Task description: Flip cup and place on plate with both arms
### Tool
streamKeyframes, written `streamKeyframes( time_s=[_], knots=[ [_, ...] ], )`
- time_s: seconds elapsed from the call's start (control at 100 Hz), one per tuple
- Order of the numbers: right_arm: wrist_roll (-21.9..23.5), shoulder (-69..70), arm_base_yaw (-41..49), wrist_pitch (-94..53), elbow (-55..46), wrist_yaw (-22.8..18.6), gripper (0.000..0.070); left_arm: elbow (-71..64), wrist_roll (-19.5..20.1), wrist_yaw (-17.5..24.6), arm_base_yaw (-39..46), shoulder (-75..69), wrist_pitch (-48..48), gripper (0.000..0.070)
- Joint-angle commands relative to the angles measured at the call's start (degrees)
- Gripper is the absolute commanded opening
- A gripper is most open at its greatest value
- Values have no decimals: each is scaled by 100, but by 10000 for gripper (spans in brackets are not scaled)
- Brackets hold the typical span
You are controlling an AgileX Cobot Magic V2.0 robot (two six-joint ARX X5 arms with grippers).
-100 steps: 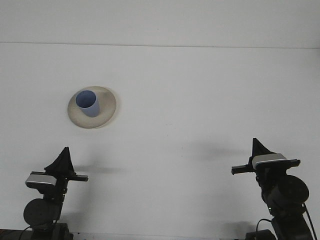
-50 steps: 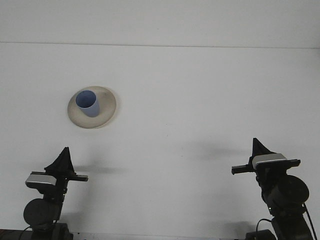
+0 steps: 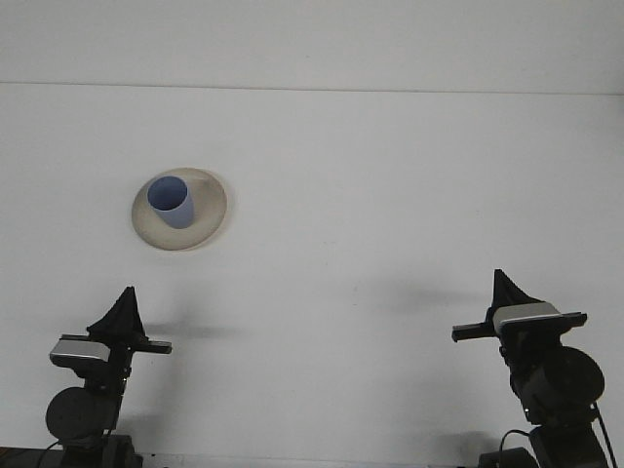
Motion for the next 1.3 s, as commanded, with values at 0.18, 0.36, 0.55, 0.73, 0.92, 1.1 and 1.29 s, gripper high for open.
streamKeyframes(
  time_s=[0.18,0.36,0.55,0.73,0.92,1.1,1.29],
  knots=[
    [55,-1078,-249,914,-999,13,0,-109,-15,7,-11,-4,57,12],
    [332,-1860,-616,922,-1591,0,0,-109,-15,7,-11,-7,57,12],
    [444,-2409,-942,1115,-2096,-92,0,-109,-13,7,-11,-4,59,12],
    [481,-2406,-1084,1537,-2479,-221,0,-107,-13,7,-11,-4,48,12],
    [623,-2406,-1084,1919,-2907,-221,0,-107,-13,7,-11,-7,59,12],
    [627,-2406,-1084,2041,-3005,-221,0,-107,-13,7,-11,-7,57,12],
    [627,-2406,-1084,2149,-3005,-219,0,-107,-13,7,-11,-7,57,12]
  ],
)
